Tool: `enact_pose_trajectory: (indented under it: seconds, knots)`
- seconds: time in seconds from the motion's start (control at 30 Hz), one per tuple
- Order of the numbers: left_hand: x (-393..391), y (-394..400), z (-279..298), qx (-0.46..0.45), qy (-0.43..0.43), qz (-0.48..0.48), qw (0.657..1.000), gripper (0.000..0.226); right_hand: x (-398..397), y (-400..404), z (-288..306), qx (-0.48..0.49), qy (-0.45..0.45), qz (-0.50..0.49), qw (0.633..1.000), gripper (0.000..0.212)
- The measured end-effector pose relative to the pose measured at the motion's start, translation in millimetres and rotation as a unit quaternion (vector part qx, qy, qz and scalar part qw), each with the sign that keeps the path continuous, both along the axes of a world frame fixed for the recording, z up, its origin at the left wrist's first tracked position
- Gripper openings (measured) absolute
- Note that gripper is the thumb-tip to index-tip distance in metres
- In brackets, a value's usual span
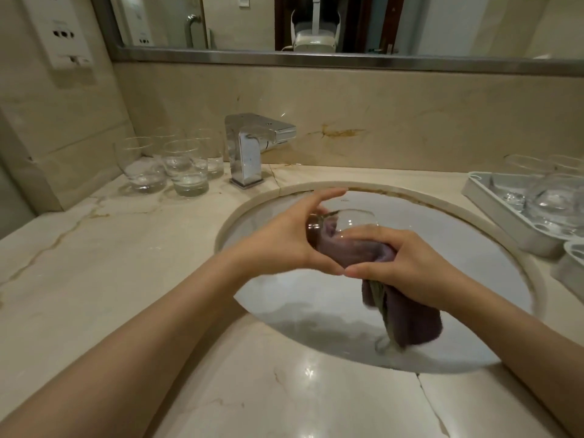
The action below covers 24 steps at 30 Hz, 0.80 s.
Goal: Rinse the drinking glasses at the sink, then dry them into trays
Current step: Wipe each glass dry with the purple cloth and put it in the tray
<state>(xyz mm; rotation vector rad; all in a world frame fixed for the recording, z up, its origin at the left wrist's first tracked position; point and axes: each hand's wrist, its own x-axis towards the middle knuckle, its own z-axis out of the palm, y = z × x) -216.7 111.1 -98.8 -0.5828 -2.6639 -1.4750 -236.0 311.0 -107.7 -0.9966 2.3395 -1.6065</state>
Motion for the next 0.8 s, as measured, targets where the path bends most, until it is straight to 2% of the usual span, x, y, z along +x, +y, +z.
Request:
enact_pose_trajectory:
  seconds: [0.07,0.1,0.17,0.2,0.27,0.33,0.4,0.5,0.57,0.63,0.67,0.73,0.8]
  knots:
    - [0.2,-9.2,3.5,0.106,-0.132,-0.035,0.985,0.086,-0.9,-0.3,-1.1,0.042,0.151,0.001,0.988,0.038]
    - [0.2,-13.7,4.1,0.136,-0.181,-0.056,0.972,0.082,-2.0,0.4,-2.5,0.079,0.238,0.005,0.968,0.036]
    - [0.8,-17.5,2.3,0.146,-0.240,-0.080,0.956,0.080,-6.7,3.6,-7.6,0.168,0.380,0.007,0.910,0.040]
    - [1.6,-15.9,0.5,0.134,-0.244,-0.078,0.957,0.082,-9.2,5.6,-10.1,0.185,0.402,0.007,0.897,0.042]
    - [2.8,-9.6,-2.8,0.111,-0.206,-0.059,0.971,0.080,-8.6,7.8,-10.1,0.155,0.355,0.008,0.922,0.043]
    - [3.9,-5.2,-3.2,0.097,-0.151,-0.042,0.983,0.077,-6.5,6.8,-8.1,0.093,0.236,0.018,0.967,0.042]
    - [6.5,-4.2,-1.7,0.038,-0.090,-0.033,0.995,0.079,-3.8,4.7,-7.5,0.052,0.092,0.020,0.994,0.043]
    - [11.7,-4.5,-3.7,-0.133,0.032,-0.013,0.991,0.085,0.1,0.6,-6.0,0.007,-0.093,0.038,0.995,0.037]
    - [10.2,-1.8,-9.4,-0.228,0.143,-0.018,0.963,0.086,0.7,0.9,-2.2,-0.015,-0.178,0.051,0.983,0.039]
    - [4.5,-1.9,-16.5,-0.271,0.226,-0.019,0.935,0.089,0.4,1.3,2.8,-0.018,-0.197,0.054,0.979,0.039]
    - [2.4,-2.4,-18.1,-0.265,0.237,-0.017,0.935,0.090,0.1,1.1,2.8,-0.011,-0.188,0.049,0.981,0.039]
    - [1.4,-3.3,-18.5,-0.203,0.198,-0.014,0.959,0.089,1.1,-2.3,-1.1,-0.006,-0.161,0.027,0.987,0.033]
    - [0.5,-3.8,-16.3,-0.117,0.124,-0.013,0.985,0.088,1.1,-5.0,-5.6,-0.005,-0.088,-0.002,0.996,0.032]
